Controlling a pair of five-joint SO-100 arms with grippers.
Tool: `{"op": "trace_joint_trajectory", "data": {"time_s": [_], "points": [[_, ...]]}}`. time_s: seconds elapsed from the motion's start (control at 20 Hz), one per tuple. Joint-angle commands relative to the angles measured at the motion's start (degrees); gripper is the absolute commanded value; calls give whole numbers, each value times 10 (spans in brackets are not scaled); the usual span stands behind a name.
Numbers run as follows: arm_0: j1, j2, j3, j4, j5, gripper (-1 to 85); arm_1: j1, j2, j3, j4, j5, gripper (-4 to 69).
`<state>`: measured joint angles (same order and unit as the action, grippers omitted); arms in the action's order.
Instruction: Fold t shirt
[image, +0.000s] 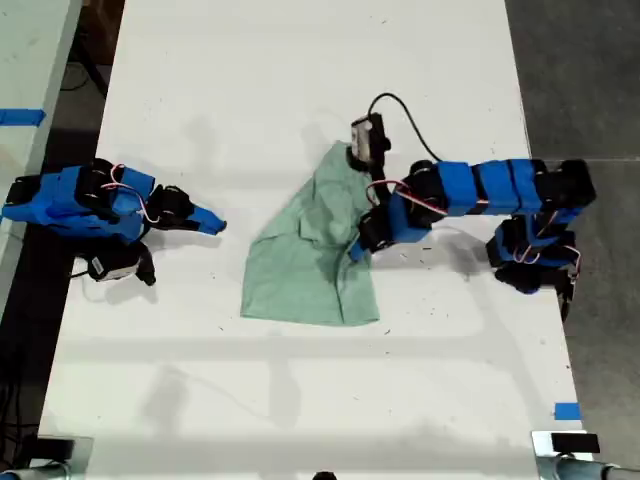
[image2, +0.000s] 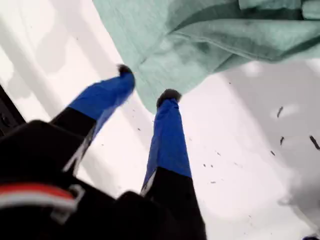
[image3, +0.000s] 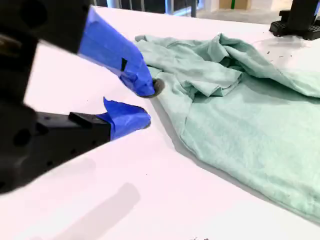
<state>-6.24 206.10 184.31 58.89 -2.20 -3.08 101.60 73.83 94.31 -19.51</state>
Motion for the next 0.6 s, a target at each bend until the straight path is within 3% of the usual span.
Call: {"op": "trace_joint_trajectory", "data": {"time_s": [0.0, 0.1, 0.2, 0.3, 0.45, 0.55], "points": [[-10, 4, 4, 4, -14, 35, 6, 240, 272, -92, 25, 15], [-9, 4, 2, 16, -37, 59, 9, 375, 464, -172, 45, 16], [18, 4, -2, 18, -81, 129, 11, 512, 621, -224, 56, 16], [24, 4, -1, 11, -110, 133, 19, 672, 763, -257, 61, 16], [28, 4, -4, 20, -68, 162, 25, 943, 920, -216, 55, 17], [39, 4, -4, 23, -43, 164, 36, 989, 963, -185, 49, 17]]}}
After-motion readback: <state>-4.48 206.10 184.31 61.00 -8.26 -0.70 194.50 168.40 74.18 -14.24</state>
